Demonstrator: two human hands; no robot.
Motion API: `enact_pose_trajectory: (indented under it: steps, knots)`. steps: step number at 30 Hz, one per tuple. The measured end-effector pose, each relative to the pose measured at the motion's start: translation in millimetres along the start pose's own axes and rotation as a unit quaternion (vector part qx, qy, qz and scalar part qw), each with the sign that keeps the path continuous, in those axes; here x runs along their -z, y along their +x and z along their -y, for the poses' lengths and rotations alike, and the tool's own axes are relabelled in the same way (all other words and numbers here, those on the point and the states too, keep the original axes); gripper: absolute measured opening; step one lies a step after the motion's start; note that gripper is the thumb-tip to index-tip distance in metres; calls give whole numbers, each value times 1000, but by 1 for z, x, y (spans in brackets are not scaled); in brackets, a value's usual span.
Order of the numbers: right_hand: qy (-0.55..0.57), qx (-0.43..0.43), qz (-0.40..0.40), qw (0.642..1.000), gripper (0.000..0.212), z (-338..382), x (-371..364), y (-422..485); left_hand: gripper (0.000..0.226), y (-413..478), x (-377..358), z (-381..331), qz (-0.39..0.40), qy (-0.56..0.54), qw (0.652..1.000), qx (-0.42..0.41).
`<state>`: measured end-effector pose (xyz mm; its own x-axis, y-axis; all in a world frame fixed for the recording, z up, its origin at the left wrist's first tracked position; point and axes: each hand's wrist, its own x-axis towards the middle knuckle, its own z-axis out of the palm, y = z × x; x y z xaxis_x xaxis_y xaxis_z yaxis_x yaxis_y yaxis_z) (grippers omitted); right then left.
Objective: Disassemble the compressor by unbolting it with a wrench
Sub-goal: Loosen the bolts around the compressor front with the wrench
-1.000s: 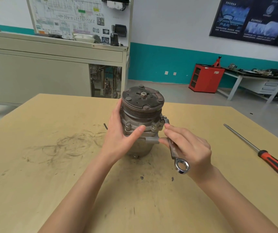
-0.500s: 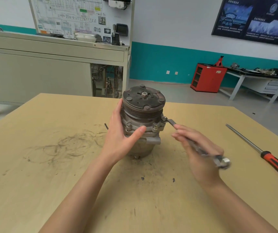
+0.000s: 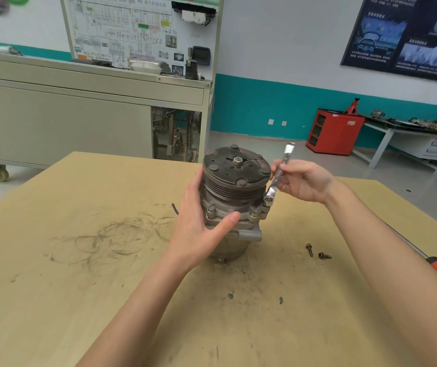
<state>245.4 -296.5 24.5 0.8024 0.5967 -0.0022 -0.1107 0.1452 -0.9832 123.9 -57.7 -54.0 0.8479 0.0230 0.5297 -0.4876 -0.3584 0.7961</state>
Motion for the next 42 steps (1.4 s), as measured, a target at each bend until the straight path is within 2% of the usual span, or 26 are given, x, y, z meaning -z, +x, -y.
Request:
enact_pose_trajectory:
  steps: [2, 4, 8, 11, 13, 15, 16, 20, 22, 24, 29, 32, 34, 36, 39, 42]
  knots:
    - [7, -36, 9, 999, 18, 1, 0, 16, 100, -1, 0, 0, -1, 3, 1000, 0]
    - [3, -37, 9, 999, 19, 2, -2, 21, 98, -1, 0, 0, -2, 4, 1000, 0]
    - [19, 71, -20, 997, 14, 6, -7, -2, 98, -1, -1, 0, -4, 8, 1000, 3]
    - [34, 173, -125, 976, 11, 10, -21, -32, 103, 2, 0, 1, -27, 47, 998, 9]
    - [-35, 248, -228, 941, 18, 4, -35, -52, 102, 3, 0, 0, -45, 75, 996, 11]
    - [-152, 321, -325, 877, 18, -15, -54, -70, 105, 3, 0, -1, -50, 83, 995, 11]
    - [-206, 360, -345, 842, 16, -27, -64, -77, 106, 4, 0, 0, -51, 83, 995, 11]
    - [-444, 462, -302, 706, 23, -68, -94, -93, 106, 4, 0, -1, -60, 80, 995, 10]
    - [-510, 481, -306, 644, 25, -78, -96, -94, 104, 5, -1, -2, -63, 81, 995, 8]
    - [-515, 490, -325, 624, 23, -83, -95, -96, 104, 4, -1, -2, -69, 80, 994, 6]
    - [-535, 490, -332, 603, 26, -84, -91, -104, 108, 0, -15, -6, -116, 111, 987, 4]
    - [-525, 490, -329, 614, 28, -79, -92, -102, 112, -4, -25, -9, -155, 143, 978, 0]
    - [-535, 495, -319, 606, 31, -79, -95, -102, 114, -5, -28, -8, -164, 154, 974, 1]
    - [-554, 504, -308, 587, 32, -80, -98, -103, 116, -5, -28, -6, -163, 161, 973, 2]
    - [-601, 510, -312, 531, 26, -78, -101, -103, 118, -5, -27, -5, -158, 167, 973, 10]
    - [-614, 507, -320, 512, 23, -77, -100, -101, 117, -6, -27, -4, -155, 161, 975, 12]
